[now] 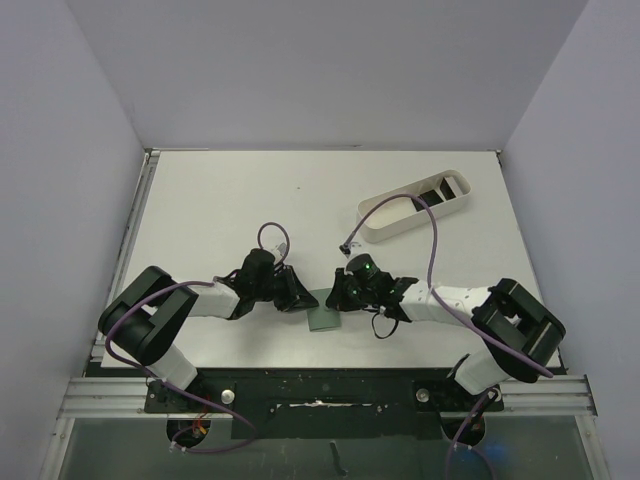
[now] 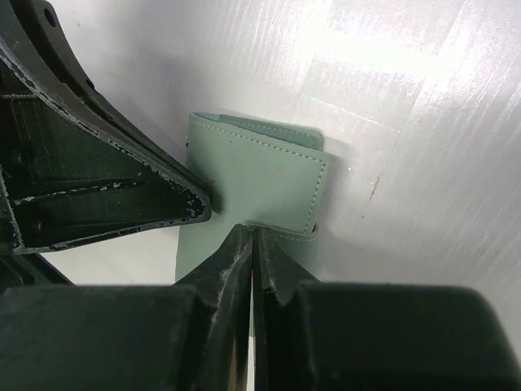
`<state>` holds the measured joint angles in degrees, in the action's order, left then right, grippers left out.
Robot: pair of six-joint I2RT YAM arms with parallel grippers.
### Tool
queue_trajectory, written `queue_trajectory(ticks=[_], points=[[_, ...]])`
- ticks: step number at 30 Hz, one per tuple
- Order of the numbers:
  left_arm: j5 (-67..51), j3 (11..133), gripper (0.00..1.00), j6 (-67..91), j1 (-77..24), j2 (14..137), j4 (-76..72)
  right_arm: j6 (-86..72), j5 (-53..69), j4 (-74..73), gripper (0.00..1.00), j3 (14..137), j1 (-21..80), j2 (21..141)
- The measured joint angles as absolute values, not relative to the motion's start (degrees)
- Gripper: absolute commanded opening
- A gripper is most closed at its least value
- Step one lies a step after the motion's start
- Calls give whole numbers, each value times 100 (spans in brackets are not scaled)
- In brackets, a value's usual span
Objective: Put the credit cards into the card holder
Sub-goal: Close the card holder at the center of the board.
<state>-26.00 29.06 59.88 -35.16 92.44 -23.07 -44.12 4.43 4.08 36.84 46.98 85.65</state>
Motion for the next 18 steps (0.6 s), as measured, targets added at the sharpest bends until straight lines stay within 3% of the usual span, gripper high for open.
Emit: queue_trajectory(ticks=[18], points=[[-2600, 2886, 9, 5999, -3516, 9244, -2338, -4145, -268, -40, 0, 3924, 5107, 8560]])
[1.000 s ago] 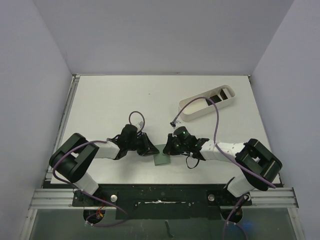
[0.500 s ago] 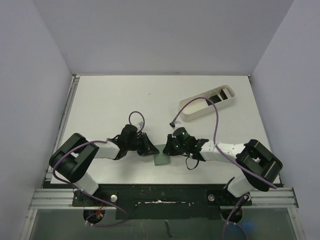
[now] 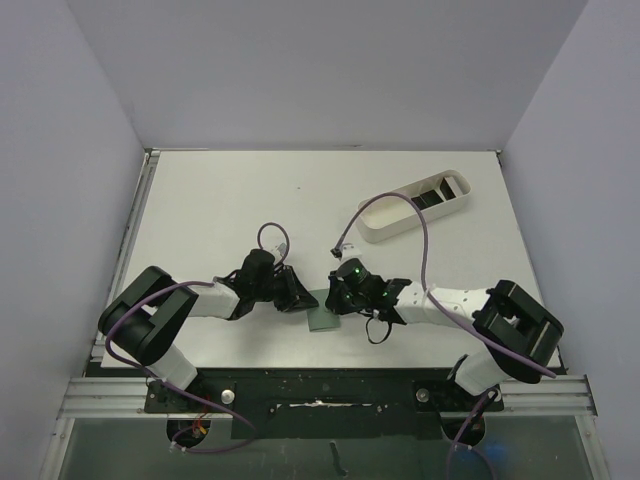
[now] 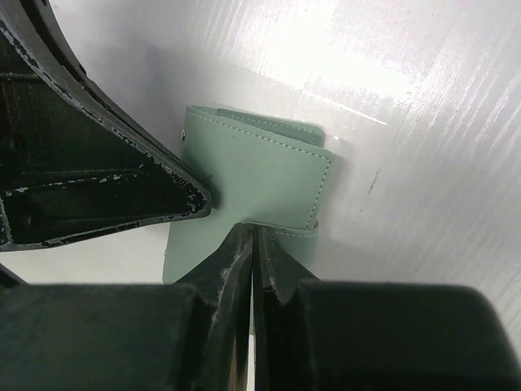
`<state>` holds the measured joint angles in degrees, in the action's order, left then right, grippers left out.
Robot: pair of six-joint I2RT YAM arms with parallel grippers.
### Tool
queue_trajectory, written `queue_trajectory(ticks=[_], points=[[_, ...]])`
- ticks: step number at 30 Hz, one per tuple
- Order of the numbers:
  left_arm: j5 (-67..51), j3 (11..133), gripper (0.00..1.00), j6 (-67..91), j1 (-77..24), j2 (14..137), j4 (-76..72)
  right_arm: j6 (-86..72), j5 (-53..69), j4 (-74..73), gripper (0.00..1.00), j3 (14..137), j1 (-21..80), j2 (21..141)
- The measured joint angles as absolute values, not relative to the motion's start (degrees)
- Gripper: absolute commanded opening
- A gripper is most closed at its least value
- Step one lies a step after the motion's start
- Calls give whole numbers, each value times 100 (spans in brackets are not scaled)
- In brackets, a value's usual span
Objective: Put the credit cards into the card holder
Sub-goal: Close the card holder at the center of the board.
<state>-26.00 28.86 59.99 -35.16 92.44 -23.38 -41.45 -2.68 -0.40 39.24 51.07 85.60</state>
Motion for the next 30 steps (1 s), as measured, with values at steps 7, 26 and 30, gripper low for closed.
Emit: queue_trajectory(ticks=[7, 26, 30], points=[[-2600, 2886, 8, 6003, -3516, 9249, -2340, -3951, -790, -421, 0, 4108, 5417, 8560], [-2593, 2871, 8, 6042, -3516, 9247, -2357, -3944, -976, -823, 0, 4268, 5559, 8632], [-2593, 2862, 8, 6064, -3516, 9247, -2381, -3946, -974, -993, 0, 4421, 5561, 8729]])
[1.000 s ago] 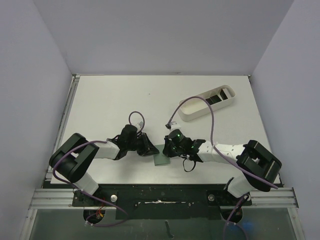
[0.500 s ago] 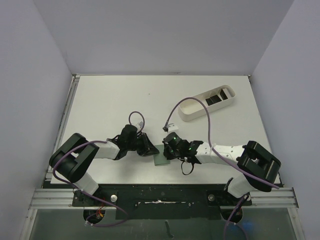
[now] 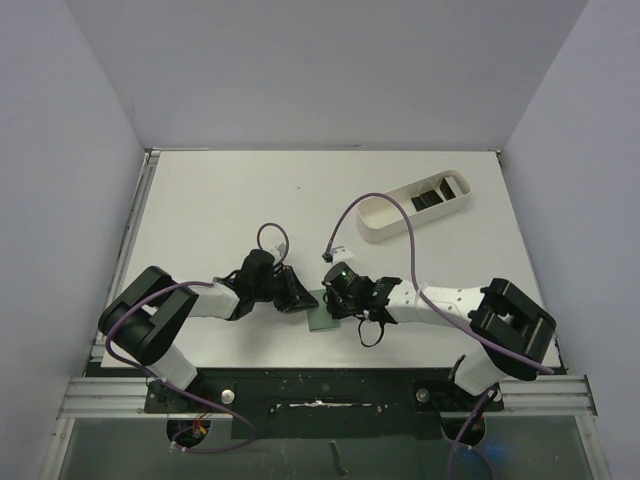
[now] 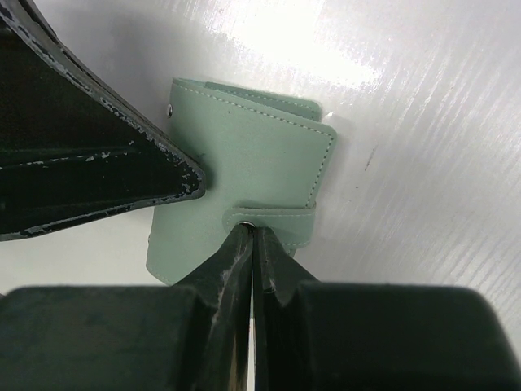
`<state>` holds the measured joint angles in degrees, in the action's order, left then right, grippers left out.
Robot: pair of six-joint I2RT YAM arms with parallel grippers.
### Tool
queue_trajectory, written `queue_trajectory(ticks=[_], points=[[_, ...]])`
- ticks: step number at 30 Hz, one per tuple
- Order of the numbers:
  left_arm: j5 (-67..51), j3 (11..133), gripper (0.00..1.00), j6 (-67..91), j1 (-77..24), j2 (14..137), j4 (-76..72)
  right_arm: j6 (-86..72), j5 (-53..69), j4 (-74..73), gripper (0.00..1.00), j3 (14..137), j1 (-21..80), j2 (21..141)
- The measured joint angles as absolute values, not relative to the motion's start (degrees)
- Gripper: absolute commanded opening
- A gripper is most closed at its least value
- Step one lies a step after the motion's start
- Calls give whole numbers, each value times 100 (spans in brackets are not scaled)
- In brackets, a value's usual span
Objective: Put the credit cards into the card holder
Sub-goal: Close the card holder at the center of the board.
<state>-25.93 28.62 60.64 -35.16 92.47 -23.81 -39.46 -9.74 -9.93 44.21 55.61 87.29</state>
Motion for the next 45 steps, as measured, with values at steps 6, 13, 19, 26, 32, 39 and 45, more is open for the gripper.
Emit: queue_trajectory(ticks=[6, 13, 19, 26, 32, 39, 45], points=[[-2589, 2862, 9, 6080, -3518, 9247, -2381, -3942, -958, -1297, 0, 4676, 5559, 8875], [-2574, 2851, 8, 6082, -3518, 9236, -2383, -3942, -893, -1597, 0, 4932, 5524, 9054], [-2558, 2834, 8, 6082, -3516, 9225, -2403, -3944, -683, -1809, 0, 5140, 5435, 9236], [-2536, 2825, 8, 6082, -3516, 9214, -2403, -3946, -294, -1979, 0, 5312, 5240, 9432], [-2532, 2823, 9, 6077, -3516, 9203, -2401, -3924, -143, -2215, 0, 5513, 5177, 9561], [-2386, 2825, 23, 5944, -3485, 8908, -2053, -3924, -143, -2294, 6, 5710, 5183, 9623], [-1938, 2888, 40, 5612, -3179, 7830, -1122, -3920, -202, -2239, 13, 5813, 5210, 9684]])
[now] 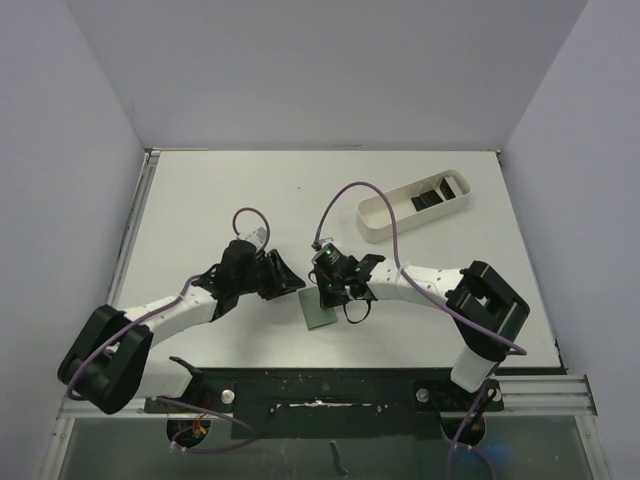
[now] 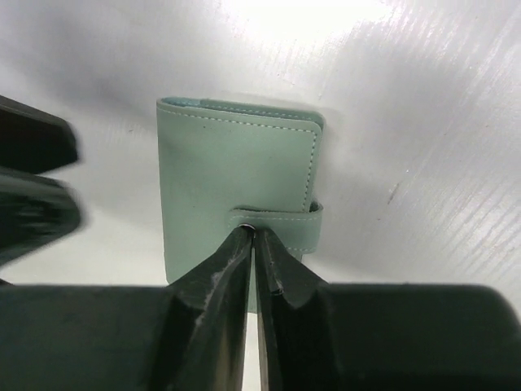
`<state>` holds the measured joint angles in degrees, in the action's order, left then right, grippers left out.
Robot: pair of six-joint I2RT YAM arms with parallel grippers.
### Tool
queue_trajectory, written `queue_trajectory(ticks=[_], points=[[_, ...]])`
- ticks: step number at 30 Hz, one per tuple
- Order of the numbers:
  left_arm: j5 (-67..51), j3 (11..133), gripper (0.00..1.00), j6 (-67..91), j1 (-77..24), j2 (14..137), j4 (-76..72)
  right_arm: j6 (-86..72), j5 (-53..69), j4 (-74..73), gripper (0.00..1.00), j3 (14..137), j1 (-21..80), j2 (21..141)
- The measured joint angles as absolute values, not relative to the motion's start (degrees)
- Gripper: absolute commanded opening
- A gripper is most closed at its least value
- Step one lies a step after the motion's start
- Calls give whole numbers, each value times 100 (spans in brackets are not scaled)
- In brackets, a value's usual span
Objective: Put the credit cards into the card holder
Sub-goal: Close the card holder at the center of the board, then reset both arms
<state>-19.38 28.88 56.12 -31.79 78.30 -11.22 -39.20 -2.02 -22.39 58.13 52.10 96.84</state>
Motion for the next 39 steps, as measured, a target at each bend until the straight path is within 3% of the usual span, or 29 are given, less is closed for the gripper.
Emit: queue_trajectory(ticks=[2, 8, 10, 14, 31, 39], points=[[-1758, 3048, 54, 5446, -3070, 7411, -735, -3913, -292, -2244, 21, 5817, 5218, 9660], [-1096, 3835, 64, 4842, -2954, 6289, 548, -3813, -626, -2281, 52, 5817, 5218, 9000], [-895, 4077, 66, 4661, -2950, 5896, 908, -3789, -762, -2276, 73, 5817, 5223, 8569], [-663, 4436, 68, 4370, -2936, 5175, 1514, -3782, -1076, -2276, 98, 5815, 5223, 7736], [-958, 4528, 72, 4156, -2912, 3861, 2001, -4160, -2491, -2418, 98, 4947, 5260, 4853], [-919, 4104, 73, 4204, -2912, 3487, 1933, -4654, -2751, -2536, 98, 4493, 5260, 4543]])
